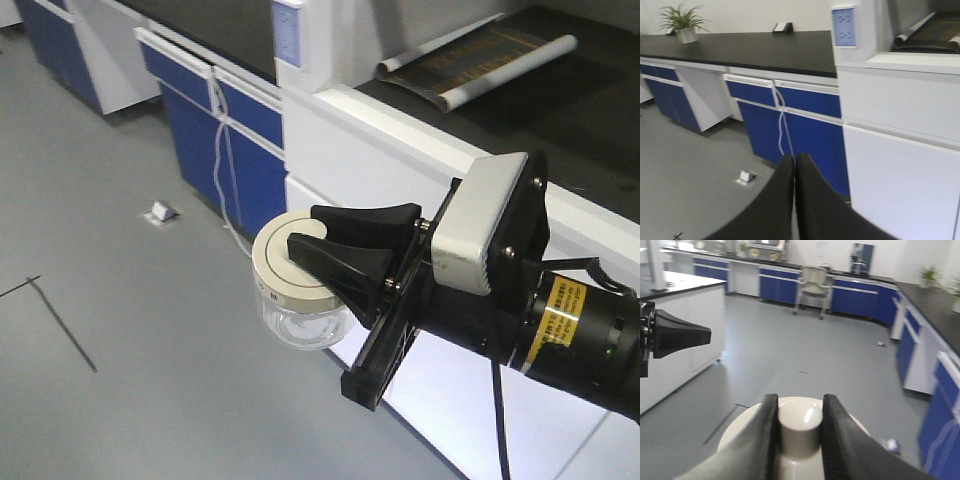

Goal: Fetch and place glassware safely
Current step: 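Hold the jar in the right gripper while the base turns away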

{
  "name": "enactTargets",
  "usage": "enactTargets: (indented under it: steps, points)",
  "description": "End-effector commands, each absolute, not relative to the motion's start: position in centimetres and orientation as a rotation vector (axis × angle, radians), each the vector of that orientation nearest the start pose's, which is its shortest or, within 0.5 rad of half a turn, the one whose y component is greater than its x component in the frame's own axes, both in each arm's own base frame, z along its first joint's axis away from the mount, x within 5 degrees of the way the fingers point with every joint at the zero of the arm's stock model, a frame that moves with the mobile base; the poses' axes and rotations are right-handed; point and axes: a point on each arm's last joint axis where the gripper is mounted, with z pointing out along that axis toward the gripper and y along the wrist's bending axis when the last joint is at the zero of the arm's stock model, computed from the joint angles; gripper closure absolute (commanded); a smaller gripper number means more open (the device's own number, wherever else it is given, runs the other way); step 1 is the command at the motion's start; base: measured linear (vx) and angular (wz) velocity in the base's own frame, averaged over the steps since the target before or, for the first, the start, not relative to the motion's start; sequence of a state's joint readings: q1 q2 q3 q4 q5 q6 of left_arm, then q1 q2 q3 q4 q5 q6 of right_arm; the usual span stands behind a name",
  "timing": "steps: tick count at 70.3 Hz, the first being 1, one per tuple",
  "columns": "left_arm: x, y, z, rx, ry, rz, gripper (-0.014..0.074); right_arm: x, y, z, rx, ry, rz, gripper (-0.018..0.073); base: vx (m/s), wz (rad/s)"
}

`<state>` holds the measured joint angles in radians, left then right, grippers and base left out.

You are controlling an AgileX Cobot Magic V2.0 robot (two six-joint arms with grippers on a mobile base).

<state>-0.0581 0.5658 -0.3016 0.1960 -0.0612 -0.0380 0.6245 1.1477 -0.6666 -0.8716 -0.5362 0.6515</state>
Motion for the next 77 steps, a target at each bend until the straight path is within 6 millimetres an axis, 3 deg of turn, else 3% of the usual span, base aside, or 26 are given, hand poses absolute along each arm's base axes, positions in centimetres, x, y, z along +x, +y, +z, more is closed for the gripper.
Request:
enactTargets:
  steps: [1,47,77]
  points:
    - [12.38,-1.01,28.87,0.181,1.583,0.041,0.0603,17.0,17.08,34.04,-0.867,1.252,0.754,0.0563,-0.09,0.73]
    - [12.38,-1.01,28.87,0.181,1.583,0.041,0.0603,17.0,17.08,34.04,-0.867,1.252,0.754,0.0563,-0.06,0.78]
    - [12.38,-1.01,28.87,0.181,1.583,0.041,0.0603,17.0,17.08,34.04,-0.867,1.252,0.754,0.0563,0.03,0.31]
